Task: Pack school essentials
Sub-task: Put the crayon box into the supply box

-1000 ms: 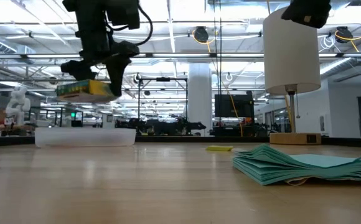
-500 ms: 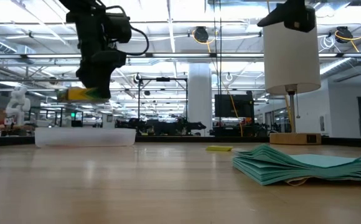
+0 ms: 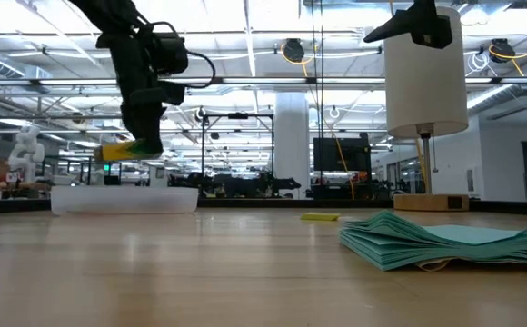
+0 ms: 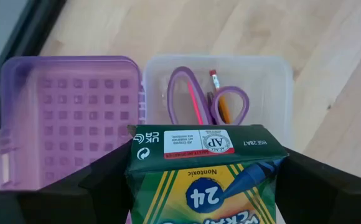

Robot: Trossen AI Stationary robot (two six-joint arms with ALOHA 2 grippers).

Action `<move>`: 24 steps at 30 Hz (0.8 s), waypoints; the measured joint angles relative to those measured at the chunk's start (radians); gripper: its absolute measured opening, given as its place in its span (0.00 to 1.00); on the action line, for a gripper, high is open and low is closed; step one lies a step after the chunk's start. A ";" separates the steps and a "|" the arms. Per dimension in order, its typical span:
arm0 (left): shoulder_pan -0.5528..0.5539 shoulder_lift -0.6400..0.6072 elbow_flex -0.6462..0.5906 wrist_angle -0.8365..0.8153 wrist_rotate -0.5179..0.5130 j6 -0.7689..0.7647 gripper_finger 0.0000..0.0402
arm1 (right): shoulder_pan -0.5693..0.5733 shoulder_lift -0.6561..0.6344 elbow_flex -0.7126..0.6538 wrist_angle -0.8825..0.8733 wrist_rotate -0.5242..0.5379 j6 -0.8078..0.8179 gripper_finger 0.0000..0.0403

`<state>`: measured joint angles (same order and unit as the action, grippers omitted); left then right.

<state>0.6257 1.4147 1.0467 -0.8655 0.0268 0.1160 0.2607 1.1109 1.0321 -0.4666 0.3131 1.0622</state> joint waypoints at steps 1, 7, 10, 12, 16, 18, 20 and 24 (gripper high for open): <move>0.001 0.000 -0.015 0.004 0.000 0.011 0.78 | 0.000 0.000 0.000 0.003 0.005 0.000 0.64; 0.000 0.000 -0.096 0.006 0.009 0.051 0.78 | 0.000 0.000 0.000 0.015 0.032 0.000 0.64; -0.003 0.000 -0.123 0.015 0.010 0.060 0.78 | 0.000 0.000 0.000 0.014 0.031 0.000 0.64; -0.008 0.000 -0.141 0.046 0.011 0.073 0.78 | 0.000 0.000 0.000 0.014 0.031 0.000 0.64; -0.013 0.000 -0.172 0.097 0.035 0.090 0.78 | 0.000 0.000 0.000 0.014 0.031 -0.002 0.64; -0.014 0.001 -0.183 0.106 0.036 0.092 0.78 | 0.000 0.000 0.000 0.014 0.030 -0.001 0.64; -0.014 0.001 -0.189 0.111 0.035 0.102 0.79 | 0.000 0.000 0.000 0.014 0.027 -0.001 0.64; -0.014 0.001 -0.191 0.116 0.027 0.132 0.80 | 0.000 0.000 0.000 0.014 0.027 -0.001 0.64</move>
<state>0.6121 1.4155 0.8562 -0.7493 0.0539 0.2481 0.2607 1.1110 1.0321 -0.4526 0.3401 1.0607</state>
